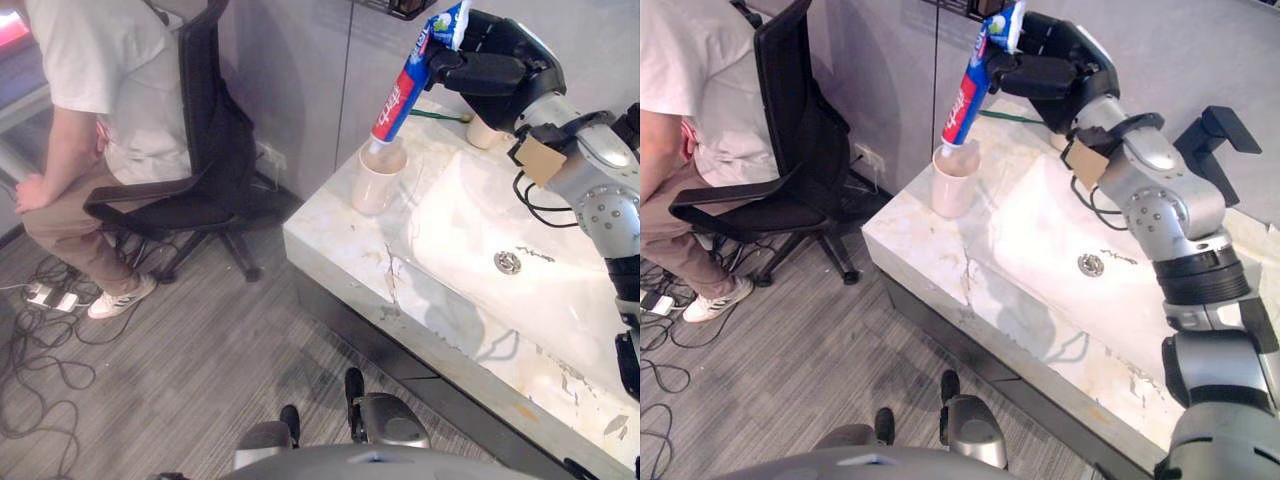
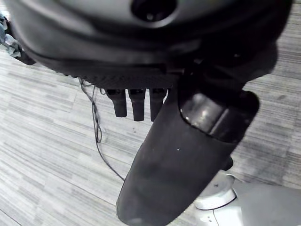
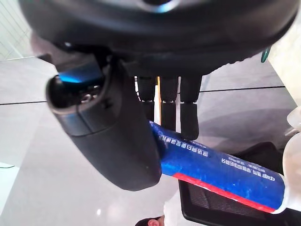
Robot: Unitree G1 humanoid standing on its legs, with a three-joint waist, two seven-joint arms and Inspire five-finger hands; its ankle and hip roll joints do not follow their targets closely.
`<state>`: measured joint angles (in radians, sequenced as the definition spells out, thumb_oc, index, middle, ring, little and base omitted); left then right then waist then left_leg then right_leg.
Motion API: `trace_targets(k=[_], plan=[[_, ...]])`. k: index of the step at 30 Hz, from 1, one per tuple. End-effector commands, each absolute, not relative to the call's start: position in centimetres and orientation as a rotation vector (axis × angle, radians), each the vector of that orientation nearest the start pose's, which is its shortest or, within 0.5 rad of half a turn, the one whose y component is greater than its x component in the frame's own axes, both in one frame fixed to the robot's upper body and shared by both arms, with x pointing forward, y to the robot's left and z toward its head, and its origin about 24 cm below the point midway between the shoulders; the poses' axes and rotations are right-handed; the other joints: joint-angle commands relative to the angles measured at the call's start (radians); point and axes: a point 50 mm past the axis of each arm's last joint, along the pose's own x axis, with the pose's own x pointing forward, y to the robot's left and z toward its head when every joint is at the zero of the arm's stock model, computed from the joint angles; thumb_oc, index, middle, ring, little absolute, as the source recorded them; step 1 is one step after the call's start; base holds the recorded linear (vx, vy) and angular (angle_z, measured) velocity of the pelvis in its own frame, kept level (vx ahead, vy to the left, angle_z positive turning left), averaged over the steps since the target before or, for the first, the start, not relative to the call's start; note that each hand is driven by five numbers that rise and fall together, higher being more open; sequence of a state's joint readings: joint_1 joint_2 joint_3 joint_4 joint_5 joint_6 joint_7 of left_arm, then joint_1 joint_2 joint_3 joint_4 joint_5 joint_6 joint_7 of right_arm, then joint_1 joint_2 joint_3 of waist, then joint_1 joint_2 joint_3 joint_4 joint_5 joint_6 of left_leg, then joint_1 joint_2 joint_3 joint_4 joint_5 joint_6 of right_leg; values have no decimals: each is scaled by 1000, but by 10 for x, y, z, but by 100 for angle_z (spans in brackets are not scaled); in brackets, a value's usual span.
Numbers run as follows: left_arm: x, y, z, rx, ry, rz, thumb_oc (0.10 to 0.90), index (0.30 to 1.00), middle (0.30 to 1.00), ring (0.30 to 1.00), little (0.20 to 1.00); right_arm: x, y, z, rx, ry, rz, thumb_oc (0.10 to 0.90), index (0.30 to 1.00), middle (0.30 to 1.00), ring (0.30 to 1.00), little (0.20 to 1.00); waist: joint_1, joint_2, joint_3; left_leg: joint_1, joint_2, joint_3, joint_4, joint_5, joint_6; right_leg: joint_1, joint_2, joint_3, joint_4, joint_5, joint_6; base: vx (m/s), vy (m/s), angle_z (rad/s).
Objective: Organize the bathroom.
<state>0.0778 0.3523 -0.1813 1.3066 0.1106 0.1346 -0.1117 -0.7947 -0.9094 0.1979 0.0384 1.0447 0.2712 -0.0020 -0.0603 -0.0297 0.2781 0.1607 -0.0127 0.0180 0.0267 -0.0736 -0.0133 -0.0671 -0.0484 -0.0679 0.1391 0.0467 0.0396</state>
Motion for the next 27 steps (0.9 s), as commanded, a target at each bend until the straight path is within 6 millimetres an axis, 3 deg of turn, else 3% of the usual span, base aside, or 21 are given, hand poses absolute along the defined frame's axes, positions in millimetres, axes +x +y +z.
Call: trace_targets(k=[1,16,27], plan=[[-13,309,-148,472,1705,28,800,900,900,900,900,301,-209,344,146,-637,404,400,300,300,300,300,18,-56,-84,-26,20,27,101,-100,28,-104,-107,70,43,18,130,0,0,0],[-6,306,-149,460,1680,24,800,900,900,900,900,304,-205,324,155,-572,424,400,300,300,300,300,11,-56,-60,-47,23,39,124,-99,30,-114,-106,82,44,23,128,-7,5,-1],[2,307,-149,452,1665,30,800,900,900,900,900,306,-207,323,155,-562,421,400,300,300,300,300,17,-47,-43,-61,21,33,129,-95,29,-116,-109,80,47,20,125,-4,1,0]])
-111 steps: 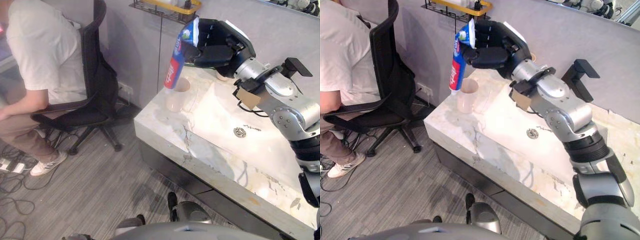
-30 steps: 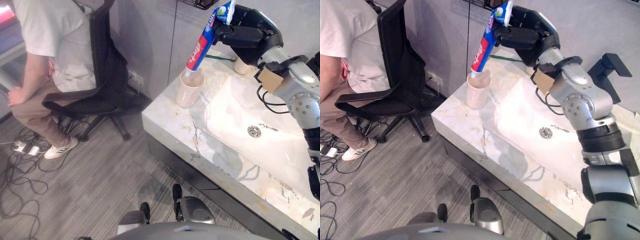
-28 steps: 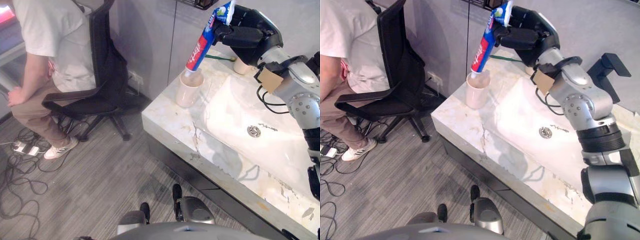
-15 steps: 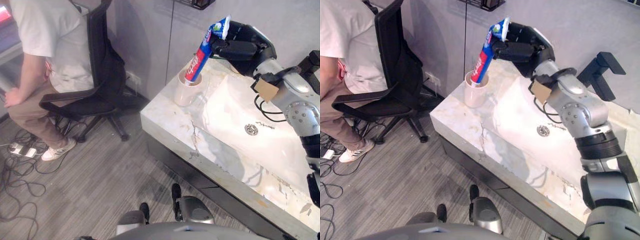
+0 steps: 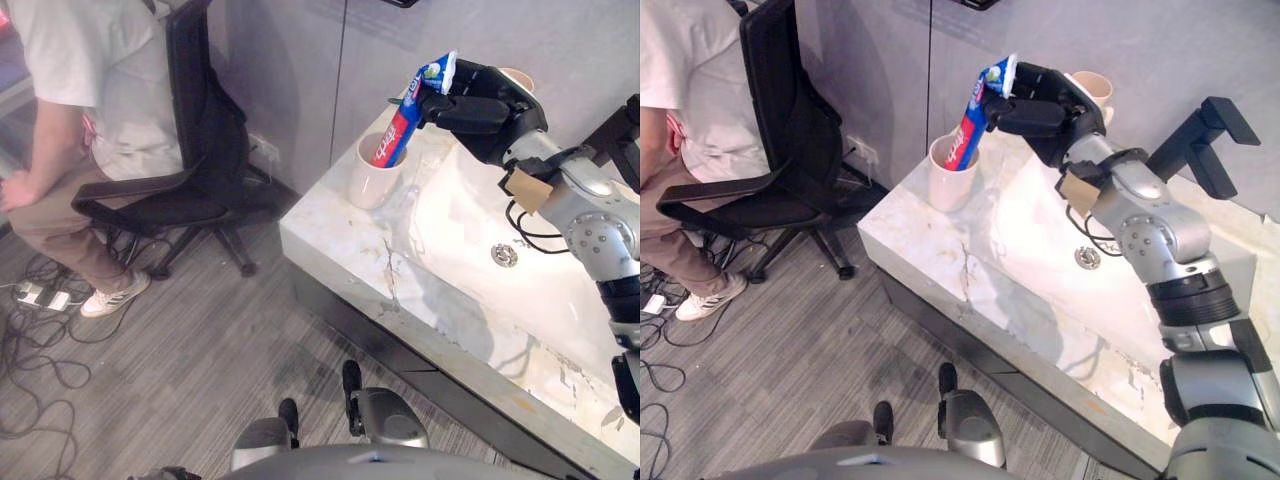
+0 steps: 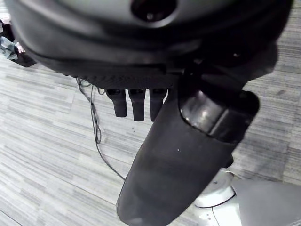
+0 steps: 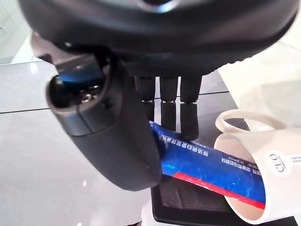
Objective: Organize the bathroom.
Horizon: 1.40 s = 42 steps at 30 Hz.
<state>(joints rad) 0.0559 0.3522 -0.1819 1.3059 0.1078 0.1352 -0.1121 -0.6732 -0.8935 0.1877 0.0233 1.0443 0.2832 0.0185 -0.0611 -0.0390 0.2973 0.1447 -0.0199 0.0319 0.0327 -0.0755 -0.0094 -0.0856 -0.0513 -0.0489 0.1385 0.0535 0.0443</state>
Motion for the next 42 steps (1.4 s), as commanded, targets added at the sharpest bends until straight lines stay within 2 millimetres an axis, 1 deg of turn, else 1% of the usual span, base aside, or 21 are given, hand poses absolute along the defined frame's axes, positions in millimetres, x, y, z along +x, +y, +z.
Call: trace_targets(k=[1,8,9,13,15,19,24,26,27,28,30,31,32,33,34,35,37,38,39,40,42], plan=[[1,306,-149,452,1665,30,800,900,900,900,900,307,-206,323,155,-560,422,400,300,300,300,300,18,-37,-61,-45,28,19,123,-92,25,-98,-106,61,47,13,120,0,0,0],[5,304,-150,450,1655,25,800,900,900,900,900,310,-199,314,164,-535,443,400,300,300,300,300,22,-31,-55,-52,28,20,121,-89,25,-100,-107,59,46,13,120,-17,2,0],[7,303,-150,446,1653,25,800,900,900,900,900,312,-193,309,174,-517,458,400,300,300,300,300,21,-29,-55,-54,27,26,118,-89,25,-100,-107,59,40,14,121,-47,4,1],[4,300,-151,442,1666,19,800,900,900,900,900,316,-184,299,172,-475,481,400,300,300,300,300,19,-28,-64,-50,26,36,115,-92,25,-97,-105,63,27,18,126,-10,1,0],[4,299,-152,437,1668,21,800,900,900,900,900,316,-181,296,171,-461,494,400,300,300,300,300,17,-28,-66,-48,27,41,116,-93,25,-95,-104,64,25,17,126,1,2,-2],[4,295,-153,421,1679,22,800,900,900,900,900,320,-173,284,153,-406,517,400,300,300,300,300,6,-27,-74,-43,27,53,124,-101,26,-99,-99,77,29,16,130,13,6,-4],[3,293,-154,427,1688,15,800,900,900,900,900,322,-168,274,135,-364,515,400,300,300,300,300,5,-25,-79,-35,26,55,128,-105,25,-92,-100,81,31,15,133,29,-2,-6],[5,292,-154,434,1686,8,800,900,900,900,900,324,-165,268,116,-339,516,409,314,314,314,314,6,-23,-78,-30,26,53,125,-104,24,-89,-102,80,32,15,135,8,-2,-2],[6,292,-154,437,1685,5,800,900,900,900,900,325,-164,264,107,-330,517,480,420,420,420,420,7,-22,-78,-29,25,51,125,-104,24,-89,-103,80,32,15,136,0,0,0],[7,291,-154,442,1683,2,800,900,900,900,900,325,-162,261,100,-320,519,525,488,488,488,488,7,-21,-77,-28,24,50,123,-104,24,-88,-104,79,31,16,136,0,0,0],[9,292,-154,450,1678,-6,800,900,900,900,900,326,-161,255,84,-300,520,560,540,540,540,540,9,-19,-74,-28,24,48,122,-103,24,-87,-107,76,31,17,137,0,0,0],[10,292,-154,452,1677,-8,800,900,900,900,900,326,-160,253,78,-292,522,560,540,540,540,540,10,-19,-73,-28,23,47,122,-103,24,-87,-108,75,31,18,138,0,0,0],[11,292,-154,455,1674,-11,800,900,900,900,900,326,-159,250,71,-282,530,667,700,700,700,700,11,-18,-72,-29,23,45,121,-103,24,-87,-110,73,30,18,138,0,0,0],[12,292,-154,457,1671,-14,800,900,900,900,900,326,-157,248,64,-275,535,646,669,669,669,669,11,-18,-70,-30,22,45,122,-102,24,-88,-111,73,31,19,138,0,0,0],[13,293,-153,458,1666,-17,800,900,900,900,900,326,-156,244,58,-266,541,643,665,665,665,665,11,-17,-67,-32,23,45,124,-102,25,-90,-112,72,31,20,138,-38,3,0],[15,292,-154,458,1661,-21,800,900,900,900,900,325,-154,239,52,-252,552,649,674,674,674,674,10,-16,-64,-34,22,43,124,-101,26,-93,-113,72,32,22,138,0,0,0],[16,292,-153,457,1659,-22,800,900,900,900,900,325,-152,236,48,-244,558,653,679,679,679,679,10,-15,-61,-37,22,43,127,-101,26,-95,-114,72,34,23,138,0,0,0],[17,293,-153,457,1658,-22,800,900,900,900,900,325,-152,235,43,-240,561,667,700,700,700,700,10,-15,-60,-39,22,43,128,-101,26,-97,-114,73,35,23,138,0,0,0],[18,293,-153,457,1657,-23,800,900,900,900,900,325,-151,233,38,-234,564,707,761,761,761,761,10,-14,-57,-39,22,44,128,-100,27,-98,-114,72,35,24,137,0,0,0],[19,294,-153,456,1656,-23,800,900,900,900,900,325,-150,231,35,-226,569,726,789,789,789,789,11,-14,-56,-40,23,43,127,-98,27,-98,-115,71,35,24,137,-32,0,-1],[20,294,-153,454,1653,-21,800,900,900,900,900,324,-149,229,26,-217,580,725,787,787,787,787,10,-15,-51,-45,24,45,128,-97,27,-100,-116,71,34,25,137,-35,0,-2]])
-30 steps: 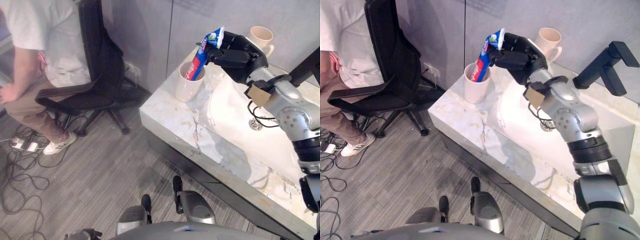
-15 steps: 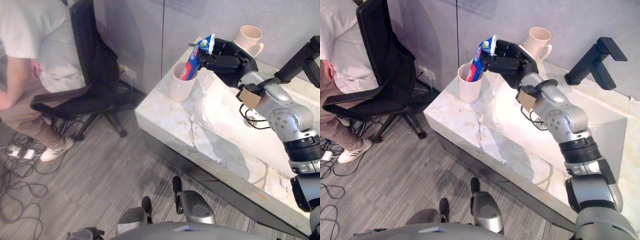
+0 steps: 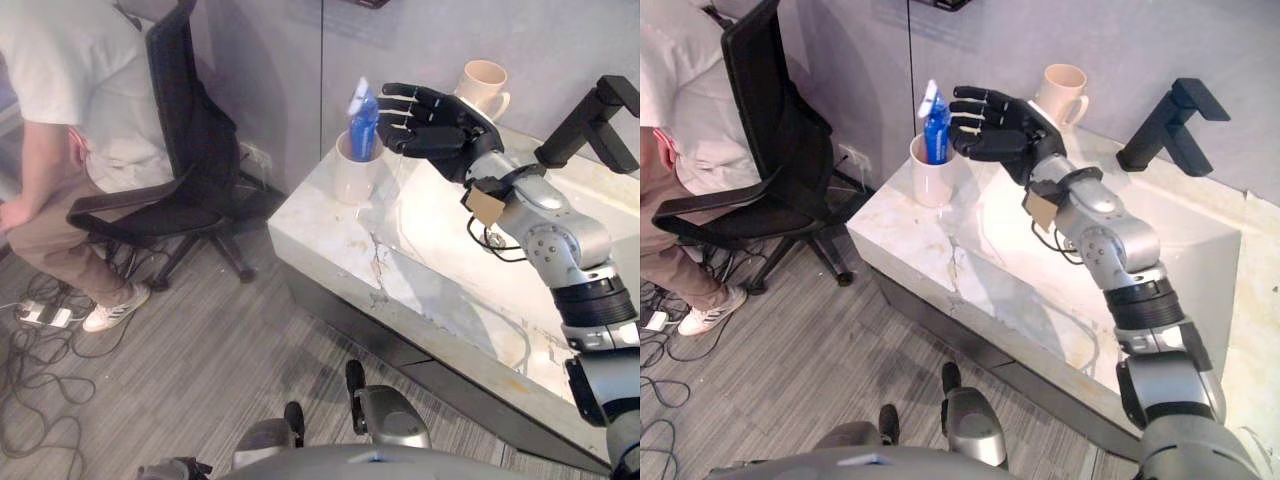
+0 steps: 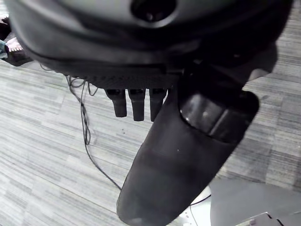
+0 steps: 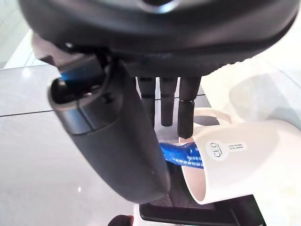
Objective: Organize the bathroom.
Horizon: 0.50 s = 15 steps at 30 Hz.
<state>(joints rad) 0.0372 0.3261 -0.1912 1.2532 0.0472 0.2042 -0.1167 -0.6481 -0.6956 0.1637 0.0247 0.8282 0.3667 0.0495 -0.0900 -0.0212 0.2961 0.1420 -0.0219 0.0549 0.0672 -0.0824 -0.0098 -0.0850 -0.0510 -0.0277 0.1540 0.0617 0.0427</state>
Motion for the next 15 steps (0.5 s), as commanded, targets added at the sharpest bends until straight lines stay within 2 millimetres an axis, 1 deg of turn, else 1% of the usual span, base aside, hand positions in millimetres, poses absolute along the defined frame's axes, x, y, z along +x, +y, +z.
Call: trace_targets(k=[1,5,6,8,12,14,15], plan=[[20,295,-152,453,1654,-20,800,900,900,900,900,323,-148,228,23,-213,584,726,789,789,789,789,39,-32,-48,-45,26,23,93,-88,27,-101,-116,49,18,17,138,0,0,0],[20,296,-152,449,1654,-17,800,900,900,900,900,322,-148,226,19,-207,590,715,773,773,773,773,39,-33,-46,-49,25,23,95,-87,28,-100,-115,49,16,17,136,0,0,0],[20,296,-152,444,1654,-11,800,900,900,900,900,322,-149,224,14,-206,590,703,754,754,754,754,38,-34,-44,-50,25,24,95,-85,28,-98,-114,50,15,17,135,0,0,0],[20,295,-152,442,1655,-10,800,900,900,900,900,322,-150,224,17,-208,584,701,752,752,752,752,37,-34,-46,-49,26,26,93,-84,28,-97,-114,49,14,16,134,0,0,0],[21,295,-152,440,1653,-8,800,900,900,900,900,322,-152,225,14,-220,571,701,752,752,752,752,36,-34,-47,-49,26,27,90,-83,28,-95,-112,49,11,15,134,0,0,0],[20,295,-153,438,1649,-6,800,900,900,900,900,323,-164,234,5,-281,510,717,775,775,775,775,34,-34,-47,-45,28,29,88,-82,27,-89,-111,50,9,14,132,0,0,0],[20,295,-153,438,1649,-6,800,900,900,900,900,323,-164,234,5,-281,510,717,775,775,775,775,34,-34,-47,-45,28,29,88,-82,27,-89,-111,50,9,14,132,0,0,0]])
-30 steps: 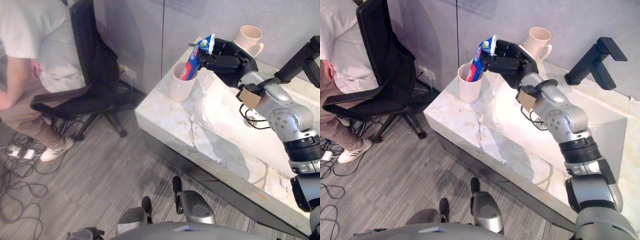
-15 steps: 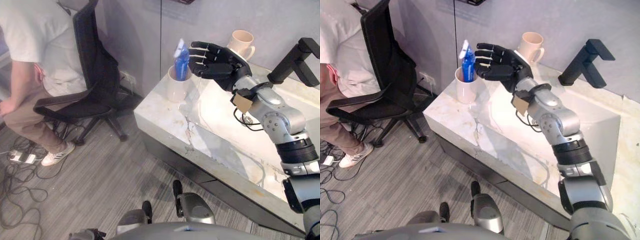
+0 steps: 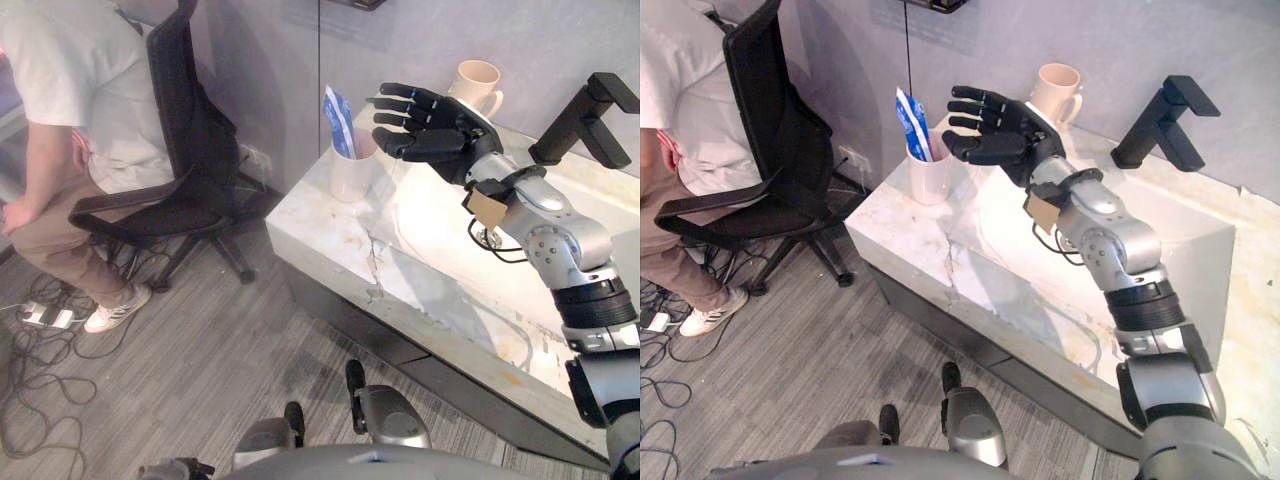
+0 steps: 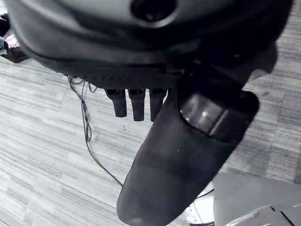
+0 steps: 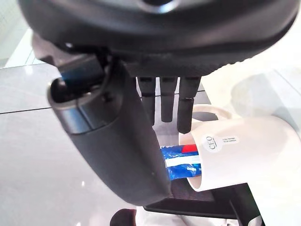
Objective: Organize the bathroom.
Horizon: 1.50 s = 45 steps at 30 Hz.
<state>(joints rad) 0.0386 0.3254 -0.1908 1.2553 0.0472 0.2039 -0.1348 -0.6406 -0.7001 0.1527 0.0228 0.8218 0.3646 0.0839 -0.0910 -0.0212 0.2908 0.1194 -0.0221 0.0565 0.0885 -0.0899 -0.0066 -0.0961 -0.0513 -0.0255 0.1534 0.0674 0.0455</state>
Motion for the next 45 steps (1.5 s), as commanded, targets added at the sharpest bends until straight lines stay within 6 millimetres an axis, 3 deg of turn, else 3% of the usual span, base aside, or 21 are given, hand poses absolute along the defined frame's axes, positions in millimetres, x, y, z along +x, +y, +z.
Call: trace_targets(k=[1,2,4,5,7,8,10,11,12,13,17,19,20,25,28,30,35,43,45], plan=[[20,295,-152,439,1647,-6,800,900,900,900,900,323,-171,241,10,-320,476,720,780,780,780,780,34,-34,-44,-22,27,29,65,-75,23,-74,-110,47,6,7,129,0,0,0],[20,295,-152,439,1647,-6,800,900,900,900,900,323,-171,241,10,-320,476,720,780,780,780,780,34,-34,-44,-22,27,29,65,-75,23,-74,-110,47,6,7,129,0,0,0],[14,297,-152,439,1643,9,800,900,900,900,900,319,-202,279,26,-469,363,720,780,780,780,780,29,-40,-60,-13,28,35,59,-85,23,-76,-103,50,3,5,135,0,0,0],[14,297,-152,439,1643,10,800,900,900,900,900,319,-203,281,25,-475,358,717,775,775,775,775,29,-40,-61,-13,28,35,59,-85,23,-76,-102,50,3,5,135,0,0,0],[12,300,-151,444,1639,12,800,900,900,900,900,313,-219,302,36,-548,306,725,787,787,787,787,27,-45,-66,-8,30,34,59,-89,23,-75,-99,52,2,7,137,22,-6,1],[10,302,-150,451,1640,11,800,900,900,900,900,305,-237,322,37,-618,256,731,796,796,796,796,20,-52,-75,-5,33,39,60,-95,25,-77,-97,53,3,7,140,41,-11,-1],[10,302,-150,453,1641,8,800,900,900,900,900,303,-240,325,41,-627,247,734,801,801,801,801,18,-53,-77,-4,33,40,59,-96,25,-77,-96,54,3,8,141,33,2,-5],[6,301,-151,417,1662,5,800,900,900,900,900,294,-257,339,38,-682,199,744,815,815,815,815,6,-57,-86,2,35,48,56,-100,27,-78,-93,58,1,9,142,29,9,-6],[6,301,-151,417,1662,5,800,900,900,900,900,294,-257,339,38,-682,199,744,815,815,815,815,6,-57,-86,2,35,48,56,-100,27,-78,-93,58,1,9,142,42,27,-10],[1,298,-152,362,1683,26,800,900,900,900,900,284,-278,351,53,-727,119,759,839,839,839,839,-8,-61,-92,5,35,56,54,-103,28,-76,-91,63,-3,8,140,17,23,-8],[-3,295,-153,295,1674,61,800,900,900,900,900,270,-322,358,67,-754,-65,737,806,806,806,806,-25,-66,-103,6,35,67,51,-108,30,-74,-87,74,-12,8,139,11,17,-18],[-6,294,-153,270,1676,81,800,900,900,900,900,263,-346,357,106,-762,-171,756,834,834,834,834,-32,-69,-106,6,36,71,47,-106,30,-74,-83,80,-16,10,137,6,9,-10],[-6,294,-153,269,1676,93,800,900,900,900,900,256,-364,356,114,-764,-276,800,900,900,900,900,-35,-70,-107,6,36,73,47,-108,31,-73,-81,84,-16,9,136,8,12,-21],[-9,293,-154,267,1673,114,800,900,900,900,900,231,-413,342,159,-781,-624,800,900,900,900,900,-52,-68,-112,10,39,81,37,-102,32,-73,-73,98,-23,11,131,7,17,-10],[-11,291,-155,248,1675,132,800,900,900,900,900,210,-439,322,253,-805,-827,800,900,900,900,900,-67,-63,-114,14,39,86,28,-100,32,-73,-68,109,-26,11,129,0,31,-9],[-11,290,-155,240,1674,136,800,900,900,900,900,203,-446,314,289,-811,-894,800,900,900,900,900,-70,-61,-114,15,39,88,25,-100,31,-73,-67,112,-27,11,129,-2,27,-7],[-10,282,-158,225,1658,142,800,900,900,900,900,163,-471,265,368,-823,-1264,800,900,900,900,900,-80,-56,-112,24,36,95,11,-100,32,-68,-63,127,-36,12,128,4,28,-13],[-11,279,-159,212,1656,155,800,900,900,900,900,135,-477,248,234,-825,-1524,800,900,900,900,900,-85,-53,-118,26,34,104,2,-98,31,-66,-65,131,-44,14,129,3,11,-4],[-11,279,-159,203,1656,162,800,900,900,900,900,122,-481,240,182,-796,-1654,800,900,900,900,900,-87,-53,-121,20,33,105,3,-96,30,-66,-63,133,-45,13,129,0,0,0]])
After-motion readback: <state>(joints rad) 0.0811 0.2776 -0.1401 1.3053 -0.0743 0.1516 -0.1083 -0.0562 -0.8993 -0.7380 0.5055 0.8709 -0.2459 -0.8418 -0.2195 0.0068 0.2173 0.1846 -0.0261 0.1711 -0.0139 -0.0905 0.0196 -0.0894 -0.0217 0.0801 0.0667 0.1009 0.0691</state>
